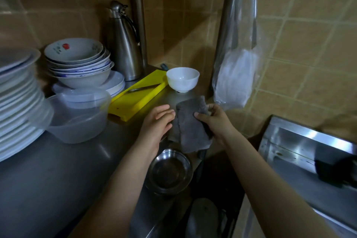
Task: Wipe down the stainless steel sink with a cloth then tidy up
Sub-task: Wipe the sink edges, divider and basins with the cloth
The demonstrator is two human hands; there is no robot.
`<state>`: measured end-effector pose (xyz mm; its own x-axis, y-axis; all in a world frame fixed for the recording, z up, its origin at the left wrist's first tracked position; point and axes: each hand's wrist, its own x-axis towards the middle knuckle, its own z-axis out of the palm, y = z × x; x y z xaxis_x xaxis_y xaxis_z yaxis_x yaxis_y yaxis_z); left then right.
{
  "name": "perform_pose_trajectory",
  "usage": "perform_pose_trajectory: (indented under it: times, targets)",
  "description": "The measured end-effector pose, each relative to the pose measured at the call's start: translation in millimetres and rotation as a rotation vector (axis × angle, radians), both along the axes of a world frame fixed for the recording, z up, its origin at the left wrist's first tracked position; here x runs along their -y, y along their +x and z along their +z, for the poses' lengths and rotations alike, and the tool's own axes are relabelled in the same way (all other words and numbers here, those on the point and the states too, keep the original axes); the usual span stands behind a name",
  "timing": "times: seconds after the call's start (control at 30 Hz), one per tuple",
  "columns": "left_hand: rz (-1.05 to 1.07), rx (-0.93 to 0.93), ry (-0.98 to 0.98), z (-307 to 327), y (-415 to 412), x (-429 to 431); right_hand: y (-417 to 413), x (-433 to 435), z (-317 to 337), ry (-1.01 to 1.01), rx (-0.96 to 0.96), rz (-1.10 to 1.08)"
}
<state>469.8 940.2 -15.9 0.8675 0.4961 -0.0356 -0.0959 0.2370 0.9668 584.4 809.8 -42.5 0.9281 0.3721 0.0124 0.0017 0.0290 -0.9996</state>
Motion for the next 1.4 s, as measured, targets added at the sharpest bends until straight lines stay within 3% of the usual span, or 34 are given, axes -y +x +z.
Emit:
perform_pose_trajectory:
  times: [0.37,0.9,1.17,1.4]
  targets:
    - [-0.223,0.036,0.002,-22,-14,58,-59,83,-23,0.016,-0.042,-0.169]
    - [-0.526,-0.138,0.028,-102,-42,167,-156,220,-88,-0.046,-0.234,-0.523]
    - [-0.532,-0.234,0.084,-141,-54,194,-179,253,-128,-0.032,-0.37,-0.538]
    - [-0.475,-0.241,0.053,-163,-63,192,-191,239,-156,0.098,-0.483,-0.477]
